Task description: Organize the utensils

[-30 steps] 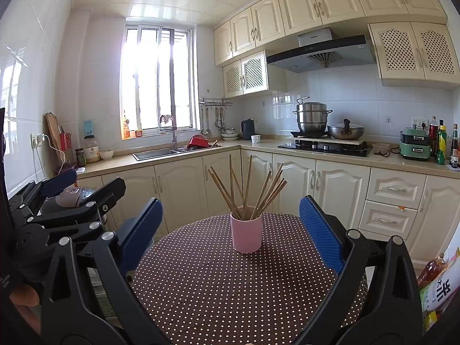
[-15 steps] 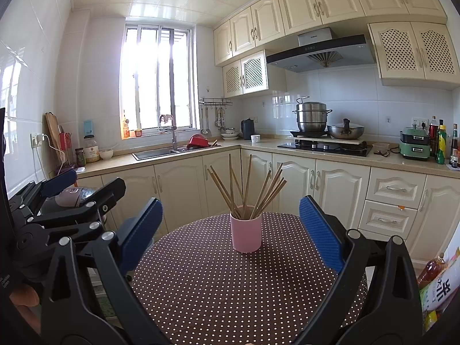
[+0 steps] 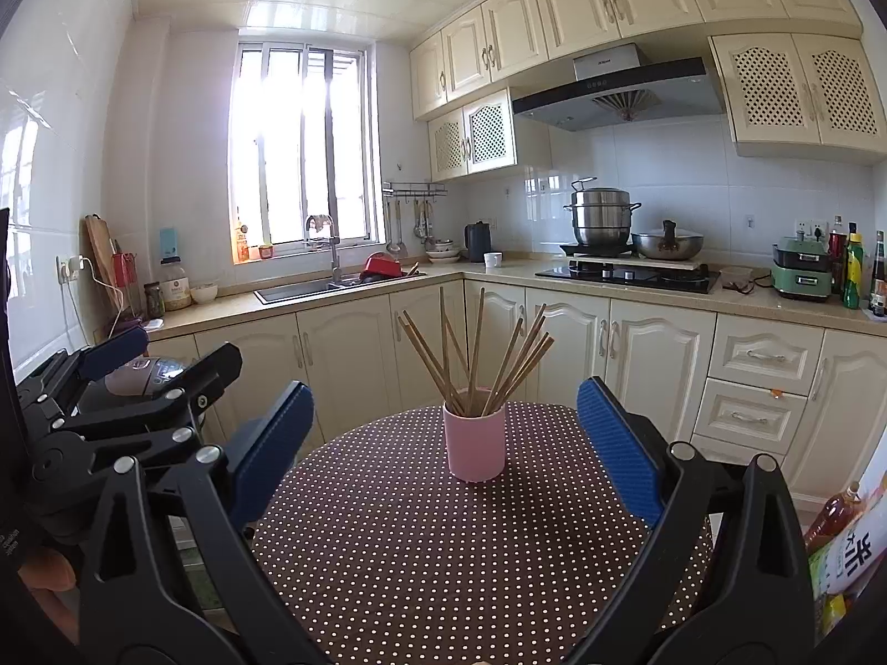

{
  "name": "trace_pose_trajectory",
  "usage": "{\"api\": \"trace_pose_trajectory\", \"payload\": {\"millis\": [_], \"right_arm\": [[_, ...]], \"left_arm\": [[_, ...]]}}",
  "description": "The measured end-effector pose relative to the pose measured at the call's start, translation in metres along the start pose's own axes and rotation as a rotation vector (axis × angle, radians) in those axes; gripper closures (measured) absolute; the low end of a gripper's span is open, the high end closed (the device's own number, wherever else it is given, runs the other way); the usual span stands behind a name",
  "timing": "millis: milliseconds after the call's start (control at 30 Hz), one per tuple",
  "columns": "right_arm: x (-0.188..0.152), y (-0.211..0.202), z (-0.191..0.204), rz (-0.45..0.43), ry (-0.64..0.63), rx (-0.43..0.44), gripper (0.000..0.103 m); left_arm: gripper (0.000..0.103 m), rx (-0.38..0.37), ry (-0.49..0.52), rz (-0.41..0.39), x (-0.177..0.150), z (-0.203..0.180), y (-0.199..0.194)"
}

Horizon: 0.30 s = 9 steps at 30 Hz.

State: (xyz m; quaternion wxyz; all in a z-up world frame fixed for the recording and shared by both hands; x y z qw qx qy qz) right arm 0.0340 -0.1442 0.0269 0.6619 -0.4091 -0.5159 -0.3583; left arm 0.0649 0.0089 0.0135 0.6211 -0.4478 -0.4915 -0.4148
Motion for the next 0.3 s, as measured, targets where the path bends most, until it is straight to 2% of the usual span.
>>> {"api": "trace_pose_trajectory", "payload": {"millis": [300], "right_arm": [[-0.007,0.013,-0.005,0.023,0.018,-0.005,0.009]], "left_arm": [[0.009,-0.012,0.006,0.053,-0.01,-0.005,0.018]]}}
Point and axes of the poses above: each gripper's, at about its wrist camera, not at the fingertips, and y roughly the way its jaws point, z to its left, x to its top, the point moved 4 cm from there along y, roughly the way its jaws point, and after that the axes turned 14 degrees about x, right-handed, at the moved point
